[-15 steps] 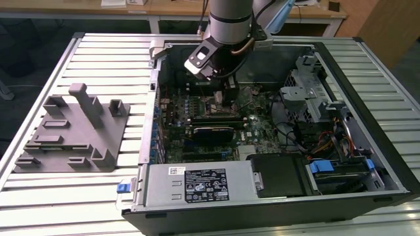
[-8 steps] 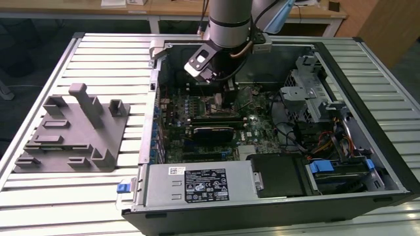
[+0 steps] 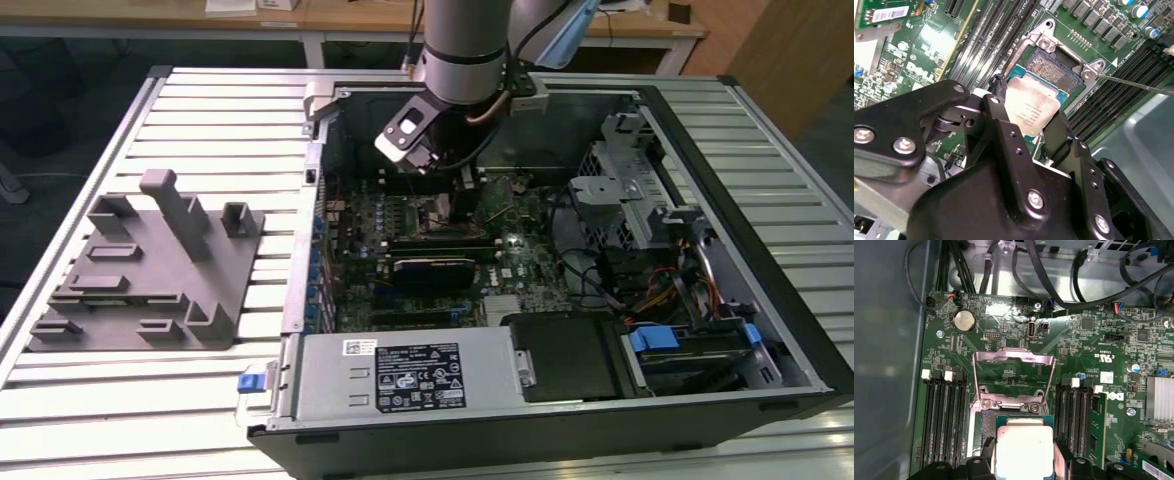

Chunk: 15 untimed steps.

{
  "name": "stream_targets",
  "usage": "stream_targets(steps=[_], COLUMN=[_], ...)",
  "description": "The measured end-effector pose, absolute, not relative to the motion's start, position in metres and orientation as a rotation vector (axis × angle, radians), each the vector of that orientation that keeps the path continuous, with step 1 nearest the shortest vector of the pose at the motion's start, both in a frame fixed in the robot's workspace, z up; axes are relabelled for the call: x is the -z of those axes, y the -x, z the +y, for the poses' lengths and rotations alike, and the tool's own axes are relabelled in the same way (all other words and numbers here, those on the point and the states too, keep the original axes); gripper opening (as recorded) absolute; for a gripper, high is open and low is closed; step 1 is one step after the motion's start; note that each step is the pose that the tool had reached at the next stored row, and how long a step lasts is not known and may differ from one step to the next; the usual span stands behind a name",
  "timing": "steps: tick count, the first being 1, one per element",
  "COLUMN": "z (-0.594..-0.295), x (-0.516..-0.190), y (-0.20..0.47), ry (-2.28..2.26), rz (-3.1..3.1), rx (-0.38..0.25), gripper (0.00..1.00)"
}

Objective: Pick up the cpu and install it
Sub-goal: 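Place the cpu into insertion slot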

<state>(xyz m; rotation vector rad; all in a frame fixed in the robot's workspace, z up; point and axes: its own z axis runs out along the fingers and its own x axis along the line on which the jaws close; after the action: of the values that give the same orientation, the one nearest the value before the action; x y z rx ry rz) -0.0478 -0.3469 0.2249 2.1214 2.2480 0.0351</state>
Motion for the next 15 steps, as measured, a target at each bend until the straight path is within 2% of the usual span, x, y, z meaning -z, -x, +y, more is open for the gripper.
stream_targets(steps=[15], z=[-0.339], x=[-0.211], y=[0.049], ry=[-2.124], rz=[2.242], rx=[-0.031], gripper=[0.54])
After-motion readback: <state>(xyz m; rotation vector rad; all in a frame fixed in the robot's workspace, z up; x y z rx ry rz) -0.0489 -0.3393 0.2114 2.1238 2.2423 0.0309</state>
